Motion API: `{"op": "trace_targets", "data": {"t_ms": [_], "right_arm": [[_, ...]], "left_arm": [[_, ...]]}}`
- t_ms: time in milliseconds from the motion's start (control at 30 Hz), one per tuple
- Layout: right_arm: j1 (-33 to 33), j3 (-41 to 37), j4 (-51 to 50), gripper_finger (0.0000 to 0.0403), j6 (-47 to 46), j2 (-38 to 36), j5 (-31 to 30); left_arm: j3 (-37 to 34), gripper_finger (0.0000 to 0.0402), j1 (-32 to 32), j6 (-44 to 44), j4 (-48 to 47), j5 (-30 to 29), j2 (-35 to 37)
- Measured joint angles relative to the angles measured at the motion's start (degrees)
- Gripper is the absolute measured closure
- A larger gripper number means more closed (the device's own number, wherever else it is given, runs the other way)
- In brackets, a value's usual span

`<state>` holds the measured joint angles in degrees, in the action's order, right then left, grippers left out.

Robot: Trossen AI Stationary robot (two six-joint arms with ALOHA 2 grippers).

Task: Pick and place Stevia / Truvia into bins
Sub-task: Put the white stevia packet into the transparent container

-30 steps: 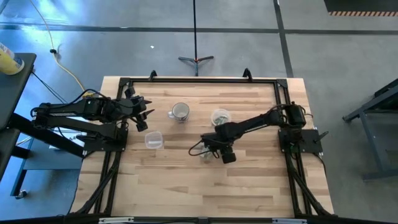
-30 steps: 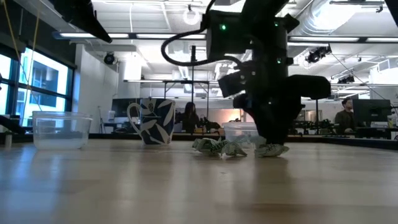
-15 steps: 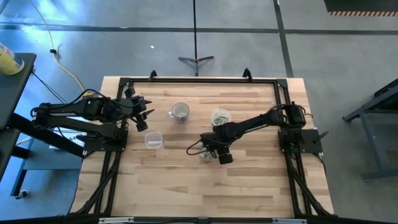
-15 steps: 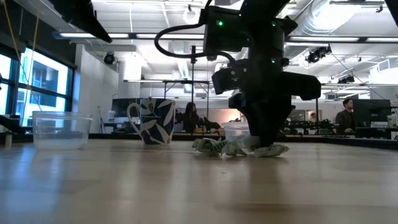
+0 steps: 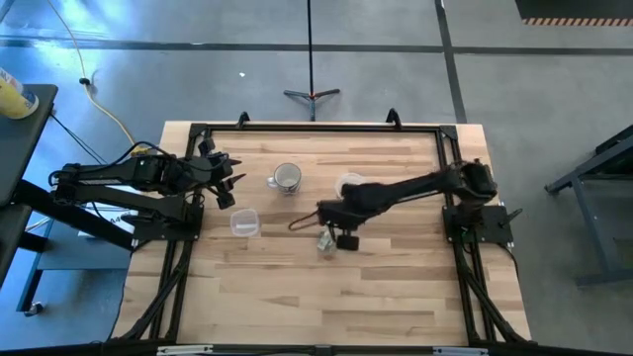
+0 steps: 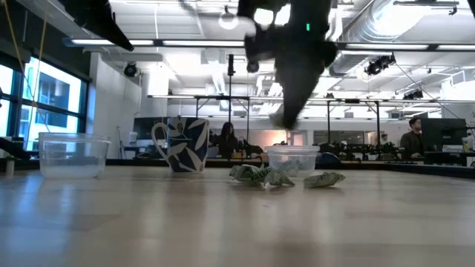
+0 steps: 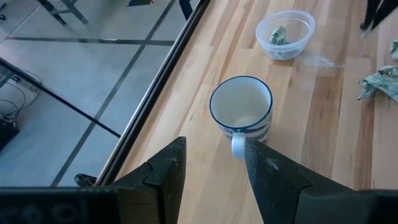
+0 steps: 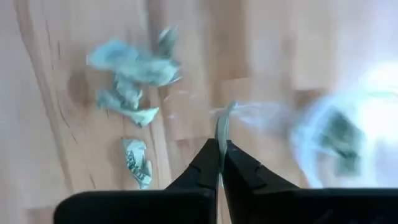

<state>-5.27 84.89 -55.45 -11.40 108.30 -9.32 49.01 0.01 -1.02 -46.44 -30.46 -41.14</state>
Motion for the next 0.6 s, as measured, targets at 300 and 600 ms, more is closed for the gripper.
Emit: {"op": "trace_targets", "data": {"t_ms": [300, 600], "right_arm": [[11.08, -4.69, -5.51, 0.04, -10.8, -10.35, -0.47], [20.68, -11.73, 3.58, 0.0347, -1.74, -8.61, 7.29]], "left_arm": [[0.0, 0.0202, 0.0, 0.0, 0.0, 0.02, 0.01], [0.0, 0.0202, -0.02, 0.0, 0.0, 0.02, 0.0]]}}
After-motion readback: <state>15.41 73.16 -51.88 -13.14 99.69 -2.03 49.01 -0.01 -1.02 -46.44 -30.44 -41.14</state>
